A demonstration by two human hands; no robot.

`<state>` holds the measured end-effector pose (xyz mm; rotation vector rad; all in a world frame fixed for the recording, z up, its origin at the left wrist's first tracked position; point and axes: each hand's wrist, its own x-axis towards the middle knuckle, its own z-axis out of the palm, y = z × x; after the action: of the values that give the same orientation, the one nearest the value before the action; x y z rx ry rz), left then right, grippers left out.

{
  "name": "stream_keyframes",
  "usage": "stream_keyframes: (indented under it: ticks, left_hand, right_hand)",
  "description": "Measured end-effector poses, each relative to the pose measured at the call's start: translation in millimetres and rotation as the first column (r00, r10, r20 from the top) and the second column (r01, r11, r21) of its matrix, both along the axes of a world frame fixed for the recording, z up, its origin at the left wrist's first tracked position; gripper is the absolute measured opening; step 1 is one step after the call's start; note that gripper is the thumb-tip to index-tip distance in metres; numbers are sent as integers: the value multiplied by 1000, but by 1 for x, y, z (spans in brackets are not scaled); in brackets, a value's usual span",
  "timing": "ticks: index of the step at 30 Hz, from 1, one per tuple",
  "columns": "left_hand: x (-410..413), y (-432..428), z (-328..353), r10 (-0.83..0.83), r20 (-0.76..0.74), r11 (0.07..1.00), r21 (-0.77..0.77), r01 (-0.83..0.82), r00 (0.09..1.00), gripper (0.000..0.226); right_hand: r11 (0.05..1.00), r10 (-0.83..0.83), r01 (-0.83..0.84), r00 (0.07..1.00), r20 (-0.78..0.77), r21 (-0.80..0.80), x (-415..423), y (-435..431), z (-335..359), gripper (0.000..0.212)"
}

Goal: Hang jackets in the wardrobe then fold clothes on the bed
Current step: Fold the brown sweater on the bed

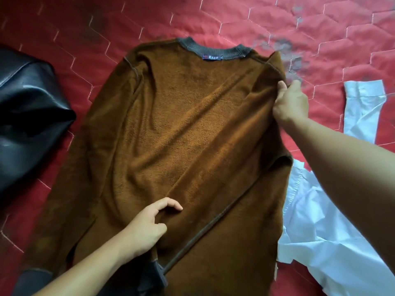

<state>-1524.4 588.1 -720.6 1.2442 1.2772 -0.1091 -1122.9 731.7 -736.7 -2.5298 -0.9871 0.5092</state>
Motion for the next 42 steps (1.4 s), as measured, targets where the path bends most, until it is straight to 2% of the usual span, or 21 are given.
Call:
stream_keyframes:
  ticks: [3,6,9,11,16,19,21,23,26,29,31,34,38,40,42]
  left_hand:
    - [-4,-7,6,-13,-8,1000,-22,13,1000,77]
    - [-10,-16,16,-40,-27,999,-4,40,999,81]
    - [-21,-22,23,-103,-70,995,4,104,992,84]
    - [-33,-26,22,-141,-126,990,3,143,982,87]
    - [-52,-28,22,-247,-162,967,25,254,955,83]
    - [-48,-34,20,-316,-339,895,204,397,886,64]
    - [-37,-34,15,-258,-444,789,416,452,858,46]
    - [-26,-32,4,-227,-472,689,540,482,852,45]
    - [-14,-36,-23,-233,-565,559,589,584,792,59]
    - [-18,-46,-46,-243,-646,454,583,674,723,60]
    - [-23,-50,-55,-249,-683,407,569,715,686,62]
    - [-25,-49,-58,-284,-671,385,574,723,685,66]
    - [-25,-40,-57,-329,-629,426,567,705,704,67]
    - [-26,-39,-54,-348,-633,430,548,718,691,67]
    - [-32,-37,-49,-383,-626,419,538,731,680,68]
  right_hand:
    - [1000,7,-5,995,-97,27,-16,-23,1,54]
    - [991,133,-131,989,58,-34,-37,-72,-7,56]
    - [943,318,-294,934,161,-156,-45,-109,-16,42]
    - [945,294,-264,943,153,-191,-34,-111,-17,33]
    - [977,108,-72,979,174,-201,-18,-100,-23,31]
    - [993,118,-110,960,253,-45,-28,-84,-27,40]
    - [976,205,-214,959,193,26,-32,-63,-26,56]
    - [941,339,-328,924,177,-89,-38,-45,-28,68]
    - [844,506,-427,834,218,-325,-44,-35,-41,75]
    - [806,540,-452,826,163,-381,-36,-31,-46,79]
    - [803,545,-442,816,194,-400,-32,-29,-41,82]
    - [850,504,-406,813,292,-336,-43,-34,-40,84]
    - [814,523,-426,833,181,-394,-46,-35,-46,86]
    - [823,505,-397,839,203,-406,-54,-36,-37,85]
    - [850,499,-416,833,240,-322,-83,-51,-24,80]
